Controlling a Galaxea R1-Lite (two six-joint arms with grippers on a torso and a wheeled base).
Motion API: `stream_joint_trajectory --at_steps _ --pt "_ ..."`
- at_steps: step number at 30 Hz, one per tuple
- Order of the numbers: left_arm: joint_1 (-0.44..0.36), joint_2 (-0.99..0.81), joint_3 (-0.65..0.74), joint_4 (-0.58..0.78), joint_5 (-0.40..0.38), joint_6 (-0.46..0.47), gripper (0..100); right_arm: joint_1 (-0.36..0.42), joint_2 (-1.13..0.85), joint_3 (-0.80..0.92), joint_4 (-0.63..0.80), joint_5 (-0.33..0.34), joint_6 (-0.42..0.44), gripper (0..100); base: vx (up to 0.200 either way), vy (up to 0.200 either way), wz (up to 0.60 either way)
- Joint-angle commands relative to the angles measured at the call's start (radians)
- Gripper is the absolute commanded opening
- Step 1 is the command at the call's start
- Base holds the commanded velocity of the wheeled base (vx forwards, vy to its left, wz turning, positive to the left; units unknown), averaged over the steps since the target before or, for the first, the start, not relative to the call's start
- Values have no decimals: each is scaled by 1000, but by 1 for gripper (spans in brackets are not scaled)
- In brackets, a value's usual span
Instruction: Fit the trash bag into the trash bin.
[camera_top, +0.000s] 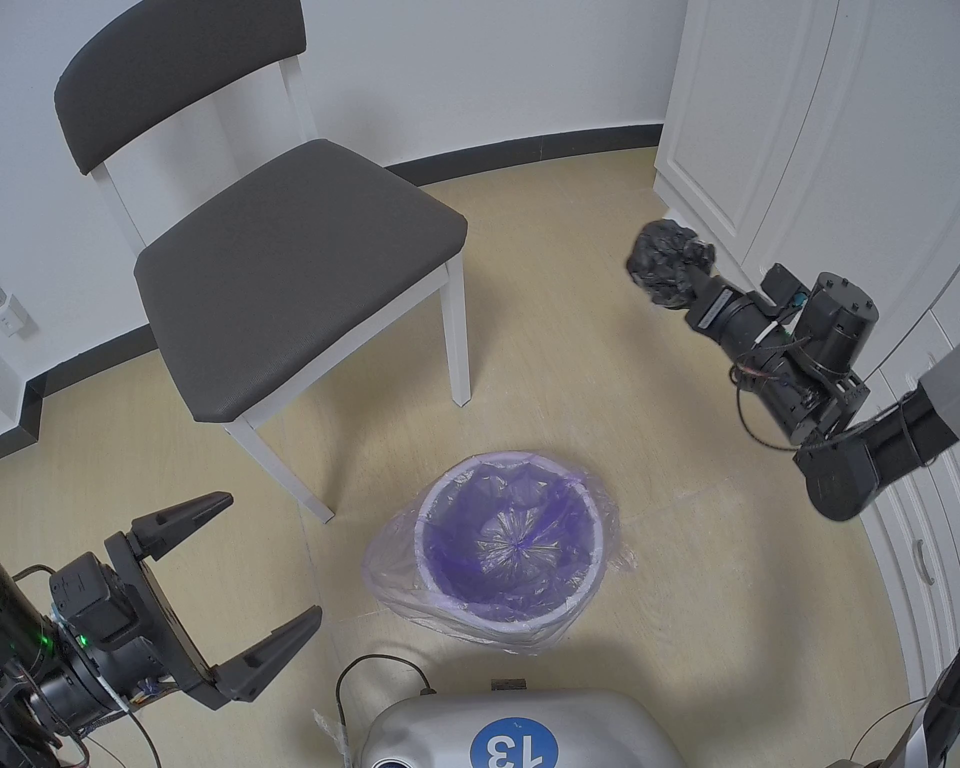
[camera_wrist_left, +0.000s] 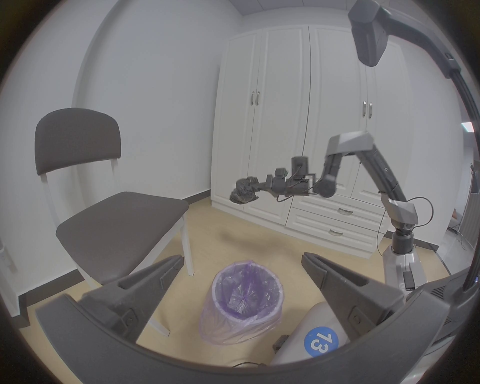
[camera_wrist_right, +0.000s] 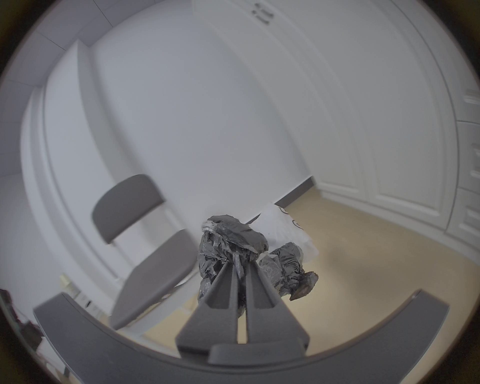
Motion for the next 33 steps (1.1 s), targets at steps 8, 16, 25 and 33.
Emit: stream_joint_trajectory --at_steps 8,16,25,33 --pt "82 89 18 17 1 -51 100 487 227 221 -258 -110 -76 0 0 0 0" --pt "82 122 18 17 -1 -62 100 496 362 230 -253 -96 -71 0 0 0 0" --pt "82 138 18 18 -1 -63 100 434 388 195 -97 -93 -73 0 0 0 0" --pt "82 144 18 24 -1 -63 100 350 420 149 -85 -95 -91 0 0 0 0"
